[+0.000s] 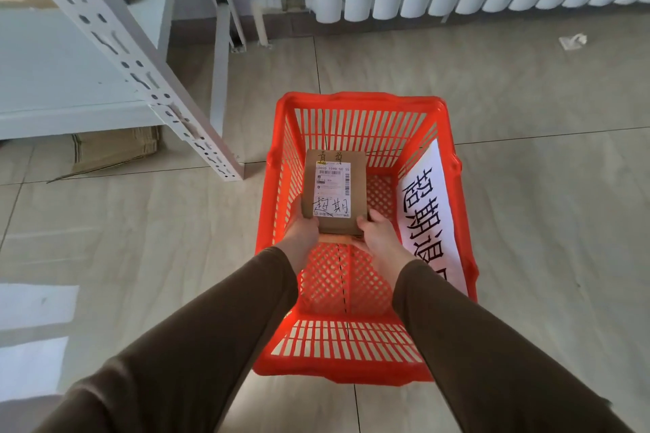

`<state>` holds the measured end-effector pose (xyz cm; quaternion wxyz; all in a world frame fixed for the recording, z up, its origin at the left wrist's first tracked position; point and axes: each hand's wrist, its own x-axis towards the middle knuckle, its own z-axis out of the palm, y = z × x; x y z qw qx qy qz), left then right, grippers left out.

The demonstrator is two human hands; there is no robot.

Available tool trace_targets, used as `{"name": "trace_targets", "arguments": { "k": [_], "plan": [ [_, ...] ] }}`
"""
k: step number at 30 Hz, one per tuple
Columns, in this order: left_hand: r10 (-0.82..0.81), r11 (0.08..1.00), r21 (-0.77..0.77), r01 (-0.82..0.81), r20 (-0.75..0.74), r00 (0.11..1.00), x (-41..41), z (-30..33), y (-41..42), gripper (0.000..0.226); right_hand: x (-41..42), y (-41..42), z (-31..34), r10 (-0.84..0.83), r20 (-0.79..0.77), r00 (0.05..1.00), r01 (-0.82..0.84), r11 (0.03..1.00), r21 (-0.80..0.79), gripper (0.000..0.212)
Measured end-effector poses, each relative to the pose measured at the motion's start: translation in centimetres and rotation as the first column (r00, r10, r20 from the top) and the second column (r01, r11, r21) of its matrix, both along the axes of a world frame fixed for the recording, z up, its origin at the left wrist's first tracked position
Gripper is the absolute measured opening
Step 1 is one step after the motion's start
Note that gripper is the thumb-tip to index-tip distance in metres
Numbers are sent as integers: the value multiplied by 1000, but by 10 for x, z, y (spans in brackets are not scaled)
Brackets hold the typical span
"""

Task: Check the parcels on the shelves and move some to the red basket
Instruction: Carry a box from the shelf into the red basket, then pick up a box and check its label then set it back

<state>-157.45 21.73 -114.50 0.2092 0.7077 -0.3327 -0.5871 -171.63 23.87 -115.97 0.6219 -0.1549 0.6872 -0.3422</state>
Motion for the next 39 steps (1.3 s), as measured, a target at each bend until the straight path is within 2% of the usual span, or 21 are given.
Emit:
{"name": "trace_targets", "arguments": {
  "k": [3, 6, 11, 13, 19, 21, 23, 24, 25, 27, 29, 31, 33, 35, 39],
  "plan": [
    [-32, 999, -13, 33, 34, 999, 1, -3, -1, 65, 3, -3, -2, 23, -44, 999, -23, 1000, 19, 37],
    [-62, 998, -6, 62, 46, 997, 1, -2, 0, 65, 2, -5, -9, 50, -104, 993, -47, 998, 35, 52],
    [-59, 998, 39, 59, 0, 998, 5, 11, 2, 57, 4, -1, 16, 92, -40, 995, -90, 995, 45, 38],
    [-72, 996, 52, 73, -7, 997, 6, 17, 3, 59, 5, 5, 30, 159, -3, 987, -158, 985, 66, 32],
    [-210, 977, 17, 211, -45, 977, 11, 32, 17, 71, 9, 12, 87, 278, -105, 955, -277, 961, 16, 39],
    [-231, 973, -8, 231, -77, 970, 14, 76, 23, 69, 11, 13, 122, 270, -149, 951, -272, 962, 6, 52],
    [-228, 973, -13, 229, -137, 964, 18, 132, 25, 59, 17, 14, 161, 280, -184, 942, -286, 958, -8, 72],
    [-219, 976, -16, 219, -136, 966, 22, 158, 23, 53, 19, 14, 178, 281, -194, 940, -292, 956, -28, 75],
    [-207, 978, -26, 205, -132, 969, 27, 181, 21, 54, 21, 15, 196, 285, -205, 936, -302, 952, -52, 70],
    [-161, 987, -24, 159, -143, 977, 38, 226, 18, 59, 28, 17, 249, 282, -202, 938, -303, 949, -85, 42],
    [-145, 989, -55, 138, -130, 981, 49, 280, 18, 50, 33, 17, 301, 282, -234, 930, -311, 945, -99, 21],
    [-124, 989, -90, 115, -98, 987, 61, 343, 20, 46, 43, 17, 358, 285, -265, 921, -328, 935, -135, 32],
    [-111, 987, -123, 100, -88, 990, 75, 407, 23, 58, 56, 17, 419, 281, -313, 907, -351, 916, -196, 41],
    [-114, 978, -184, 97, -79, 990, 92, 471, 28, 64, 69, 17, 486, 276, -344, 897, -374, 891, -259, 40],
    [-94, 949, -312, 55, -110, 989, 131, 605, 43, 59, 98, 18, 627, 306, -388, 869, -450, 814, -367, 39]
  ]
}}
